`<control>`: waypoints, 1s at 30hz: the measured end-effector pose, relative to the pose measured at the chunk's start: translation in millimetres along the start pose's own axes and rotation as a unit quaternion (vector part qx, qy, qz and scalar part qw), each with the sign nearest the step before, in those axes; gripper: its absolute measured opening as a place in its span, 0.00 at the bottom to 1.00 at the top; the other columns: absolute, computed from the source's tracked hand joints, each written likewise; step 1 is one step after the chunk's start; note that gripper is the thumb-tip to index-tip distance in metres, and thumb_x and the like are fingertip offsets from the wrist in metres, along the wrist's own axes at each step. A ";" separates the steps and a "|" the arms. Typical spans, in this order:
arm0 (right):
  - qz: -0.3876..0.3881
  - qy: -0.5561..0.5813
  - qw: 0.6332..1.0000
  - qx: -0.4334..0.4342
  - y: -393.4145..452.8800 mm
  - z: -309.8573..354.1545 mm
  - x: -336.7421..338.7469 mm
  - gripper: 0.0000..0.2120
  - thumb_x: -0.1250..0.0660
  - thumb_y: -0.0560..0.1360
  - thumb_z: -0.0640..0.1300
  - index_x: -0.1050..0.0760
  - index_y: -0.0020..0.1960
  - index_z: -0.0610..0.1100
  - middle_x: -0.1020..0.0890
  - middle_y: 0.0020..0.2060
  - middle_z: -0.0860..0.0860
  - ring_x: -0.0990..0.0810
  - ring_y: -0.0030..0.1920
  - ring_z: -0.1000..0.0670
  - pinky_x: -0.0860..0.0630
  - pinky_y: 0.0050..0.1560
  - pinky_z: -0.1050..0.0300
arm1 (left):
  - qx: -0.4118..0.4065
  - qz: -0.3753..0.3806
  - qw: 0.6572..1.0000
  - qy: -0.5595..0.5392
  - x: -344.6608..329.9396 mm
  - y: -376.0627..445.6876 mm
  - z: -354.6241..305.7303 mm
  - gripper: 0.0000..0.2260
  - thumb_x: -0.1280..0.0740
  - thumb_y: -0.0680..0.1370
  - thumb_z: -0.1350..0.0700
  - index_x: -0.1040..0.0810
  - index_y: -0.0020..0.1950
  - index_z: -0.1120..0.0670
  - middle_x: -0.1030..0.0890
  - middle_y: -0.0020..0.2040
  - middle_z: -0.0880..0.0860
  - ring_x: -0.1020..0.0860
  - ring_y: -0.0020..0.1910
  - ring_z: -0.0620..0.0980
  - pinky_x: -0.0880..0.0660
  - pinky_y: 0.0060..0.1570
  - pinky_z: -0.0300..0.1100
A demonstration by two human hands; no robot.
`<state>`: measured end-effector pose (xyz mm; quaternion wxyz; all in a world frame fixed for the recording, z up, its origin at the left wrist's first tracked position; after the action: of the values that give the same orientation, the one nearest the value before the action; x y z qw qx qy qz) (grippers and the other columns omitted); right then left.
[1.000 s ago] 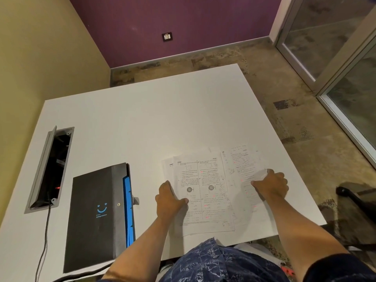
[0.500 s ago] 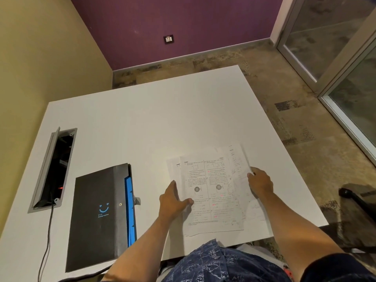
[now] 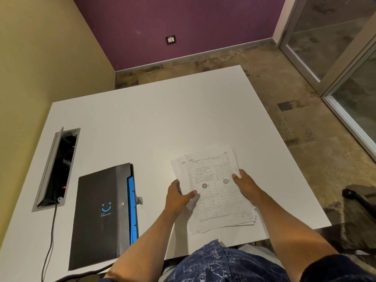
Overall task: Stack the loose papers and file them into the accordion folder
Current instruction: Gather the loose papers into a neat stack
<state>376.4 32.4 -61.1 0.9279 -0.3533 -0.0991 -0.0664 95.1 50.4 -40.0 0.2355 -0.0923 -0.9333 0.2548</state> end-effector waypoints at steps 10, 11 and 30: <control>0.114 0.122 0.986 -0.007 -4.0 8.0 -23.5 0.12 0.25 0.78 0.46 0.15 0.60 0.44 0.11 0.56 0.47 0.11 0.53 0.46 0.15 0.51 0.52 | 0.033 0.063 0.997 -0.040 -4.2 6.5 5.7 0.31 0.25 0.78 0.53 0.33 0.78 0.53 0.28 0.73 0.47 0.27 0.71 0.52 0.29 0.66 0.43; 0.121 0.123 0.985 -0.008 -4.7 9.7 -25.6 0.13 0.24 0.77 0.46 0.15 0.60 0.44 0.11 0.55 0.47 0.10 0.52 0.46 0.15 0.48 0.54 | 0.038 0.070 0.996 -0.042 -4.5 6.5 6.9 0.33 0.26 0.79 0.54 0.35 0.80 0.55 0.30 0.77 0.50 0.31 0.75 0.54 0.31 0.70 0.45; 0.168 0.143 0.966 0.136 -3.9 72.3 -21.5 0.30 0.15 0.65 0.42 0.18 0.65 0.41 0.13 0.59 0.42 0.14 0.60 0.38 0.16 0.59 0.43 | -0.061 0.095 0.961 -0.252 49.5 18.9 -57.8 0.26 0.15 0.65 0.54 0.15 0.61 0.52 0.13 0.60 0.55 0.15 0.60 0.57 0.17 0.55 0.48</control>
<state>344.8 79.0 -10.7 0.9696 -0.2222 0.0867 0.0547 81.1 106.0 13.5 -0.0385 -0.1277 -0.9632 0.2332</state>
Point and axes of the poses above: each hand's wrist, its own y-axis towards the middle knuckle, its own x-axis out of the back of the hand, z = x × y, the point moved 5 cm from there along y, towards the middle knuckle
